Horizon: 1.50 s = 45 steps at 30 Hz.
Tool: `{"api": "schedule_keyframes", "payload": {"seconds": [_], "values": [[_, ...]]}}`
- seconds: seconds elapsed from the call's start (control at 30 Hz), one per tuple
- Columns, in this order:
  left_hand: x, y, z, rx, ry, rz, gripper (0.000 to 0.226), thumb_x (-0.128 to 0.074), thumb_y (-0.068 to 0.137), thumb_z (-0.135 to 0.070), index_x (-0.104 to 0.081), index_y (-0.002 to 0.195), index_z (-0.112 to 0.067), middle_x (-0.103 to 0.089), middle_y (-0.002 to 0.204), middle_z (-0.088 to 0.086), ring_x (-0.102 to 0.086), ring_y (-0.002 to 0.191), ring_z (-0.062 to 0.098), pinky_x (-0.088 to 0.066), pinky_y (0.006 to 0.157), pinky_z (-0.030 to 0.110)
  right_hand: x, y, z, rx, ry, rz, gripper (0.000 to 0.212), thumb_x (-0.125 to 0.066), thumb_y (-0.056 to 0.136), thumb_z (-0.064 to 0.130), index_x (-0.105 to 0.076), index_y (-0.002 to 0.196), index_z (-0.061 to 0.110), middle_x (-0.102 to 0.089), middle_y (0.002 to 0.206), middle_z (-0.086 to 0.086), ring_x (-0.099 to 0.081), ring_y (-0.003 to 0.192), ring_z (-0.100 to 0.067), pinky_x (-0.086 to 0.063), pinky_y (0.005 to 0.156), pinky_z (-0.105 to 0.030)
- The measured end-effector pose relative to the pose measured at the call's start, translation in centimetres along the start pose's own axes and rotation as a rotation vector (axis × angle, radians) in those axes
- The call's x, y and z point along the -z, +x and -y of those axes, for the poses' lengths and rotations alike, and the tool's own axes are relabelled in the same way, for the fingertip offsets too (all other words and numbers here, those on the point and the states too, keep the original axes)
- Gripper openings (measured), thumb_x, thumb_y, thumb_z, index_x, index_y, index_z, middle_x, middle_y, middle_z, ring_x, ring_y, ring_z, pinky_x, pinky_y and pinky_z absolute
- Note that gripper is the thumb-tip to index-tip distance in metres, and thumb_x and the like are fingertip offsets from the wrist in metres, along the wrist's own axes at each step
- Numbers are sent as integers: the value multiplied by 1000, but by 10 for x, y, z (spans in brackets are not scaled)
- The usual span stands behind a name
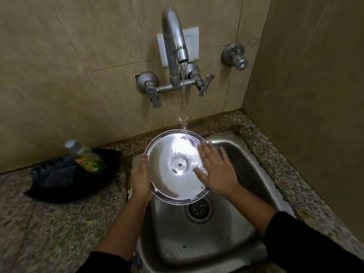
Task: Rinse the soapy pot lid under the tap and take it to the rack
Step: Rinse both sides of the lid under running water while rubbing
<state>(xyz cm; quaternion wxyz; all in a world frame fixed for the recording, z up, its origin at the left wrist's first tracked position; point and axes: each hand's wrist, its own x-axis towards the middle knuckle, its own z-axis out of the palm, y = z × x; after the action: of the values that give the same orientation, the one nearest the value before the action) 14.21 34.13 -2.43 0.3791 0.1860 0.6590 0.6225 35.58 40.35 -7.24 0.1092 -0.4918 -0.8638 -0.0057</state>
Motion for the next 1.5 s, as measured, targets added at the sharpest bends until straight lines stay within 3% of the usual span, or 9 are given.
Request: {"api": "schedule_keyframes", "payload": {"seconds": [0.13, 0.3, 0.43, 0.67, 0.87, 1.0, 1.1, 1.33, 1.5], "values": [[-13, -19, 5, 9, -33, 72, 39, -49, 96, -39, -69, 73, -15, -69, 79, 8, -63, 78, 23, -52, 74, 35, 15, 40, 28, -29, 55, -46, 75, -23, 97, 58, 1, 153, 15, 13, 158, 0, 9, 149, -18, 0, 122, -42], [-22, -19, -4, 38, -48, 125, 40, -46, 97, -38, -71, 87, -7, -74, 75, 6, -70, 66, 13, -55, 59, 18, 18, 20, 74, 445, 204, 52, 72, -30, 96, 52, -9, 154, 14, -4, 163, -4, 4, 149, -13, -5, 121, -40], [-7, -5, 0, 94, -55, 136, 39, -51, 93, -44, -73, 83, -13, -76, 82, 6, -70, 81, 23, -56, 80, 36, 15, -23, 49, 676, 124, 250, 83, -54, 91, 40, -3, 154, 23, -4, 163, 4, 2, 150, -12, -8, 121, -37], [-1, -9, 3, 357, -115, 229, 42, -43, 98, -35, -64, 117, -5, -72, 103, 18, -67, 92, 29, -53, 82, 37, 38, -32, 27, 729, 306, -134, 43, -54, 83, 15, -64, 125, 20, -66, 127, 3, -64, 114, -13, -55, 89, -31], [16, 3, 11, 201, 449, 159, 60, -33, 95, -55, -62, 70, -9, -68, 60, 11, -63, 49, 22, -47, 52, 28, 69, 4, 23, 39, 969, -20, 13, -63, 92, 18, -72, 86, 23, -65, 65, 14, -58, 61, 6, -42, 59, -20], [16, -7, 4, 78, 224, 155, 31, -42, 99, -34, -67, 85, -22, -72, 92, 7, -69, 86, 24, -57, 80, 38, 59, 33, 4, -417, 1452, 66, 29, -63, 91, 20, -67, 91, -9, -64, 67, -10, -57, 58, -19, -43, 52, -25], [10, -21, -12, 231, -90, 327, 44, -31, 101, -40, -66, 97, -14, -75, 76, 1, -71, 64, 11, -56, 52, 21, 51, 43, -1, -567, 1666, 88, 25, -65, 89, 20, -68, 94, -5, -68, 86, -19, -62, 77, -29, -49, 73, -35], [3, -10, -9, 254, -296, 346, 42, -50, 93, -40, -63, 120, -10, -76, 94, 3, -73, 85, 15, -55, 74, 32, 35, 59, -2, -703, 1456, -60, 29, -68, 86, 33, -59, 68, 13, -58, 68, -10, -55, 67, -23, -42, 68, -33], [-20, -11, -20, 133, -3, 315, 33, -56, 93, -35, -70, 100, -6, -75, 91, 16, -70, 84, 24, -54, 82, 42, 56, 94, 11, -225, 794, -43, 23, -59, 90, 43, -66, 98, 22, -68, 93, 2, -62, 85, -15, -48, 76, -35]]}}
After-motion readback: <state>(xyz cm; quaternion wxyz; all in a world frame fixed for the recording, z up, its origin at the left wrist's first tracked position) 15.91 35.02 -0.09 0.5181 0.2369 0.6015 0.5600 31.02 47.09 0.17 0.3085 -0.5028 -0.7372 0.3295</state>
